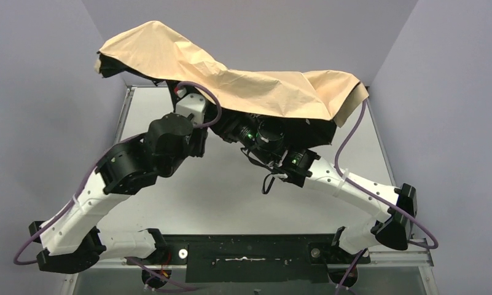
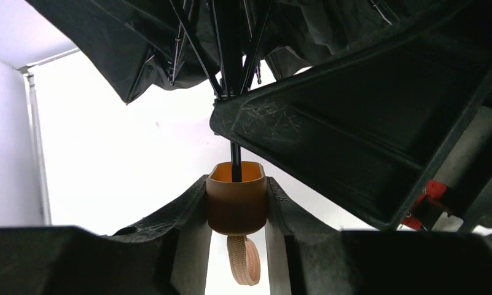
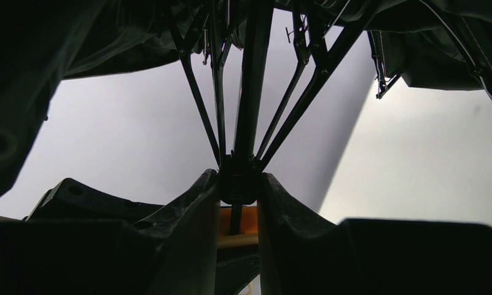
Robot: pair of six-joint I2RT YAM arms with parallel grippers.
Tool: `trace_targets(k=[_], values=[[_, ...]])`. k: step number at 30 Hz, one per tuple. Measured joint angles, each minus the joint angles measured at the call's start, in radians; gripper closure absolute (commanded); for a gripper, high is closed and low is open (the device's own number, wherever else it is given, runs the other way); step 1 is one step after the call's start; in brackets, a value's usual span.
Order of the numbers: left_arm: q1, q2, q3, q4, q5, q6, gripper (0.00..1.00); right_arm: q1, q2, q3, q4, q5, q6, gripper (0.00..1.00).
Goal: Put away the umbrella
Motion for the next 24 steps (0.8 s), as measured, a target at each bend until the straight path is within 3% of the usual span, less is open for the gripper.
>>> trace_targets(k=[7,12,15,20,24], values=[[-0.237,-0.009,0.199,-0.384,-0.216,-0.187,1.0,0.143,0.004,0.064,-0.074,0.037,0.1,1.0],[-0.28,0.037,0.211,-0.543,-0.24,-0.342,1.0,0.158,-0.012,-0.018,-0.075,0.04,0.196,1.0],[-0.254,0.019,0.008,-0.453,-0.243,-0.378,1.0,0.119,-0.018,-0.103,-0.095,0.013,0.224,1.0],[-0.092,-0.001,-0.391,-0.142,-0.062,-0.404,1.0,0.006,0.051,-0.259,-0.111,-0.136,0.249,1.0],[-0.037,0.027,-0.513,-0.012,0.011,-0.402,1.0,-0.042,0.114,-0.298,-0.1,-0.212,0.23,1.0]])
